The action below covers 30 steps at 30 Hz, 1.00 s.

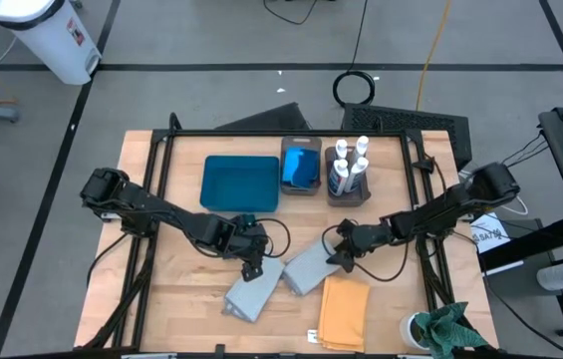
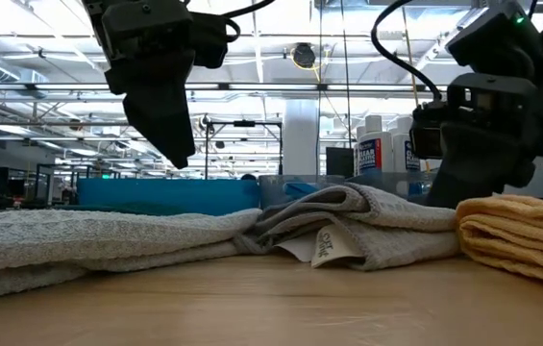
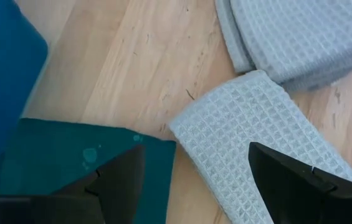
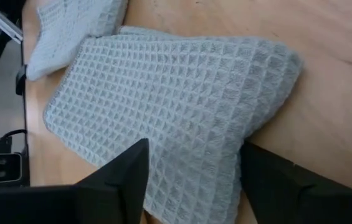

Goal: Pick & Place Kitchen Items
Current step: Put the gray microfiber towel into the blue bin

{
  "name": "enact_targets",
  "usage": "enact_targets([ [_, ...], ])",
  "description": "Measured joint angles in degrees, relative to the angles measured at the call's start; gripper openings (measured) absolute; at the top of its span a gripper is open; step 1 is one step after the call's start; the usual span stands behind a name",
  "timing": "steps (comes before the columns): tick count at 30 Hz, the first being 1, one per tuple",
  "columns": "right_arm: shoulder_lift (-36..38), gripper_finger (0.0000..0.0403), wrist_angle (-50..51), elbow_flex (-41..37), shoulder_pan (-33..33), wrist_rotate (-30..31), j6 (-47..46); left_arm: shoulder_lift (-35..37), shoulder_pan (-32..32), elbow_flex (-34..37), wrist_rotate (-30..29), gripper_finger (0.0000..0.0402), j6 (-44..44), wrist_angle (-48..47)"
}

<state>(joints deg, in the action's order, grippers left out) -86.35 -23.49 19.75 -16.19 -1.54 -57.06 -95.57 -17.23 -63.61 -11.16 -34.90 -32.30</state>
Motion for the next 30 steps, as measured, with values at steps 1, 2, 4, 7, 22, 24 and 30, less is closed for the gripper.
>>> enact_targets([
  [1, -0.5, 0.0202, 0.1, 0.0, 0.0, 0.0, 0.8, 0.0, 0.0, 0.0, 0.0, 0.0287, 0.0, 0.2],
  [2, -0.8, 0.0192, 0.2, 0.0, 0.0, 0.0, 1.7, 0.0, 0.0, 0.0, 0.0, 0.0286, 0.0, 0.6],
  [4, -1.1, 0.0169, 0.2, 0.0, 0.0, 0.0, 3.2, 0.0, 0.0, 0.0, -0.5, 0.0285, 0.0, 1.4],
  [7, -1.2, 0.0126, 0.2, -0.1, 0.0, 0.2, 6.6, 0.0, 0.0, 0.0, -1.2, 0.0287, 0.4, 2.3],
  [22, 10.8, 0.0005, 6.9, 0.5, -0.1, -0.1, 25.0, 0.0, 1.9, 0.0, -2.4, 0.0281, 2.8, 10.2],
  [24, 15.4, 0.0003, 15.2, 3.1, -0.2, 2.9, 27.6, 0.0, 2.3, 0.0, -1.7, 0.0281, 4.9, 13.4],
  [30, 22.7, 0.0002, 40.5, 16.7, -2.9, 16.2, 35.4, 0.0, 3.9, 0.0, 0.6, 0.0280, 7.8, 21.0],
])
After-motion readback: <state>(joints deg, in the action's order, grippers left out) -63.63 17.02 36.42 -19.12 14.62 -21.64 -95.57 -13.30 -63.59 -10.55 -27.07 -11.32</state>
